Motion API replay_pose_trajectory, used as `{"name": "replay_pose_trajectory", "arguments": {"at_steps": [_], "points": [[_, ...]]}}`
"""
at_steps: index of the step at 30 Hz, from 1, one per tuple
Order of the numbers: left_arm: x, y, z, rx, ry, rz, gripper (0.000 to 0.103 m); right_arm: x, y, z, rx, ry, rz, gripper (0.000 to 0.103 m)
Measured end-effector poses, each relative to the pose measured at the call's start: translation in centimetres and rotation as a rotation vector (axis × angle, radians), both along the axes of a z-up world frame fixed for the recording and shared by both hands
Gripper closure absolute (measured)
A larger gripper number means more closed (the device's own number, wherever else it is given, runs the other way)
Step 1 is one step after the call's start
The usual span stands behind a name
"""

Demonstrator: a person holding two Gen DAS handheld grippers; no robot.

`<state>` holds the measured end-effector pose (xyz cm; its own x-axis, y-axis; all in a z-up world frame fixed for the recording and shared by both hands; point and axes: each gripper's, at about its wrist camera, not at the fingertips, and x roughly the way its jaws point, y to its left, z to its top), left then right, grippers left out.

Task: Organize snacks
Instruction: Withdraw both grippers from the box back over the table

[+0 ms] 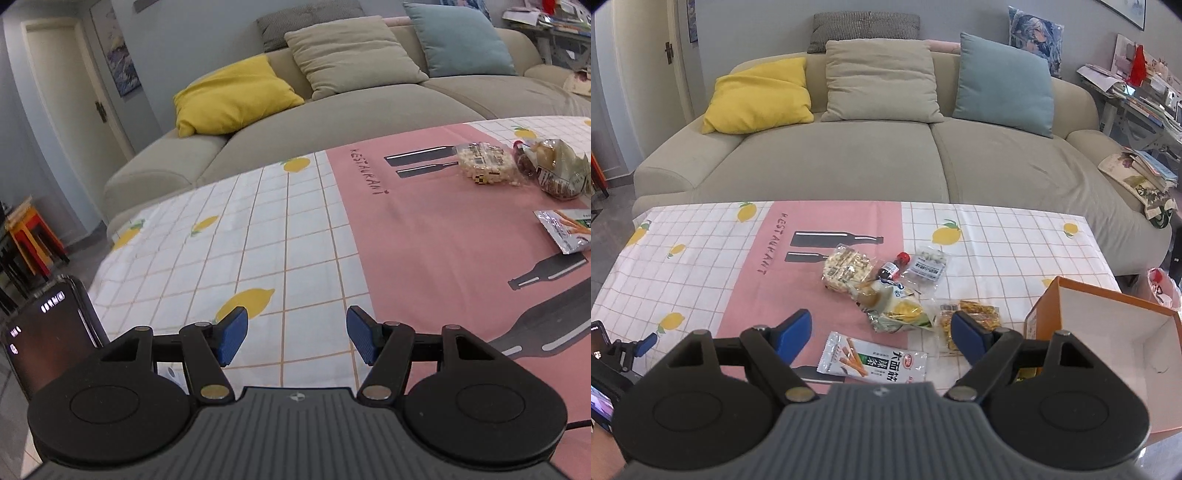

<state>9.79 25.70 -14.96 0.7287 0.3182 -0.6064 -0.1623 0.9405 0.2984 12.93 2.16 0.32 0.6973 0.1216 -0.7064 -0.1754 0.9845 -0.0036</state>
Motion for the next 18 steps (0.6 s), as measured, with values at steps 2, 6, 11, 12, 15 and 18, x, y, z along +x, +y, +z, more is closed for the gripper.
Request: {"name": "replay_pose_trajectory", "arguments": {"at_steps": [2, 6, 11, 12, 15, 18], "points": [[-0.1, -0.1, 0.1, 0.014, -0.005, -0.002, 0.031, 0.0, -0.1, 0.0, 0.001, 0.004, -0.008, 0.022], [-0.5, -0.8, 1.1, -0.001, -0.029, -0.01, 0.031, -0.1, -0.4, 0.0, 0.006, 0.006, -0.017, 0.022], [-0.7, -2.9, 2.6, -0.013, -0.038, -0.064, 0.03, 0.2, -1.1, -1.5, -0.004, 0.049, -0.028, 0.022], [-0.6, -3.3, 3.0, -0.027, -0.037, -0.077, 0.03, 0.2, -1.2, -2.0, -0.013, 0.059, -0.028, 0.022], [-0.3, -4.4, 4.0, -0.056, -0.022, -0.113, 0.03, 0.2, -1.8, -3.1, -0.038, 0.068, -0.031, 0.022], [-0.1, -5.4, 5.0, -0.083, -0.016, -0.163, 0.029, 0.2, -2.6, -4.2, -0.049, 0.07, -0.033, 0.022]]}}
